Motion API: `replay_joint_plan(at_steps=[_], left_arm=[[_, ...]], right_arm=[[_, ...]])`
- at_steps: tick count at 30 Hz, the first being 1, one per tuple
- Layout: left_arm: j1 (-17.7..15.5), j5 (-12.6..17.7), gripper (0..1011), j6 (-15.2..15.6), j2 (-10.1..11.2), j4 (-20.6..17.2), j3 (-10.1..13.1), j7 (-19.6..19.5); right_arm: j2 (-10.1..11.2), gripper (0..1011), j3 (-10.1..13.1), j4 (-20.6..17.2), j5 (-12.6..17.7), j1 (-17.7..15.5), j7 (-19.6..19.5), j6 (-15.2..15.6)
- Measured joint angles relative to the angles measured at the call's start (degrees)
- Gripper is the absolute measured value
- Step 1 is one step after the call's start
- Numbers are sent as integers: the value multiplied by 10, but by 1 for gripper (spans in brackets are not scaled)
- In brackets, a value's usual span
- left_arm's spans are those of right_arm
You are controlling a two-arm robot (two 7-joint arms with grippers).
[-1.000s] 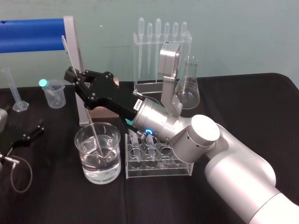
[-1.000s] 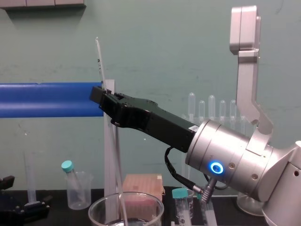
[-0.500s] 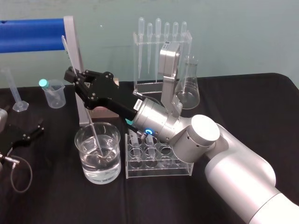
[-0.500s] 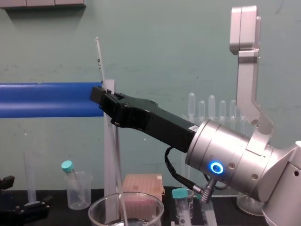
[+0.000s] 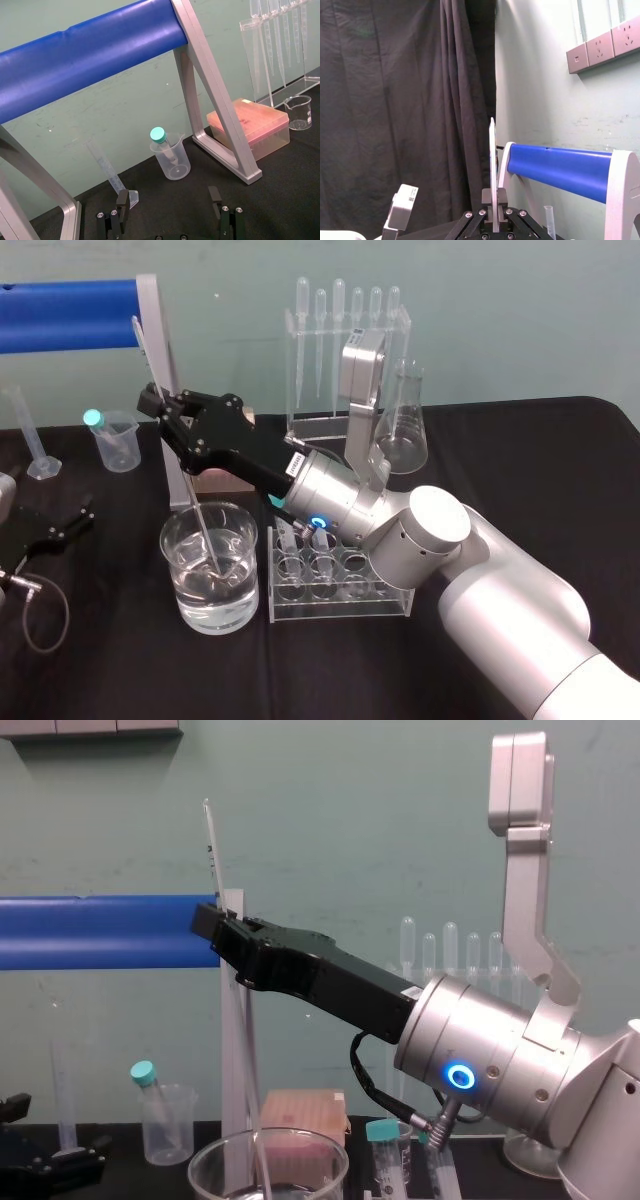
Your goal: Hold the thermometer with one hand and immerse one end into the beaker, then reinsert it into the test tube rack.
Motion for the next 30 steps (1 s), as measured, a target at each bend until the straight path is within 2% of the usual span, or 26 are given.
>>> replay_joint_plan(at_steps=[30], left_arm=[[0, 0, 1008, 0, 0, 0, 0, 0]], right_arm=[[0, 53, 0, 0, 0, 0, 0, 0]])
